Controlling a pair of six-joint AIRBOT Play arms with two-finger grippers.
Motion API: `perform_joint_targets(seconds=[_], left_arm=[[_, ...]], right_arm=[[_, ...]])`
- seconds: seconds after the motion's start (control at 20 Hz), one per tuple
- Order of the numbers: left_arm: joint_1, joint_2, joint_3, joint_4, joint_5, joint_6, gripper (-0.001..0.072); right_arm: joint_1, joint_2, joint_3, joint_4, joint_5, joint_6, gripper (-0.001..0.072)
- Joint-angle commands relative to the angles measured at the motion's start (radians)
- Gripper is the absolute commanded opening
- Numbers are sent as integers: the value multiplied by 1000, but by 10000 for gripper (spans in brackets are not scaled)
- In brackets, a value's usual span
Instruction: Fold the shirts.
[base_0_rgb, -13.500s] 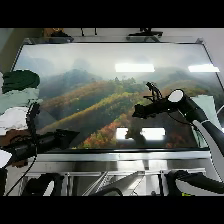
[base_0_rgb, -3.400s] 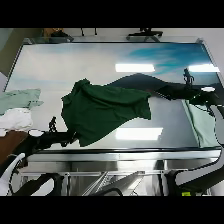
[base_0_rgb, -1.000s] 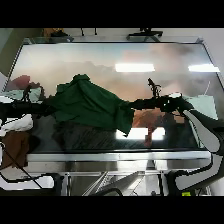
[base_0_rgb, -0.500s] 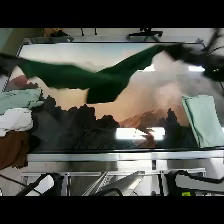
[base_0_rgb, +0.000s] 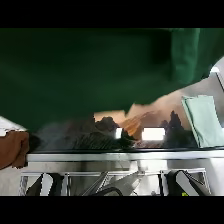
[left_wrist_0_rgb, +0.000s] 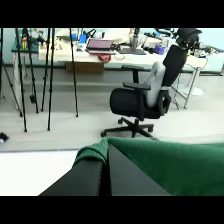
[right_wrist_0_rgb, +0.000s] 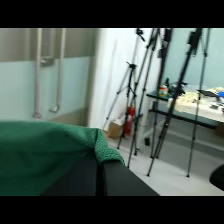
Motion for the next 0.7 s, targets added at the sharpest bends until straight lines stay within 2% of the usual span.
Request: perform_joint_targets(seconds=[0.0,0.1,0.2,0.3,0.35,0.5,0.65], left_arm=[[-50,-4,-156,2,-57,16,13],[-197,-63,-313,53,-64,44,13],[-367,-163,-458,225,-11,50,13],[-492,-296,-575,351,72,56,14],[-533,-386,-609,377,115,69,13],[-608,-686,-582,381,185,132,14],[-628,-994,-347,386,134,91,14]], right_arm=[[-17,-48,-63,-14,65,3,30],[69,-161,-180,6,90,0,30],[230,-304,-277,-168,-3,26,29],[311,-472,-293,-393,-100,119,29],[317,-555,-293,-409,-116,132,28],[310,-780,-282,-362,-174,131,29],[311,-945,-188,-332,-188,142,28]])
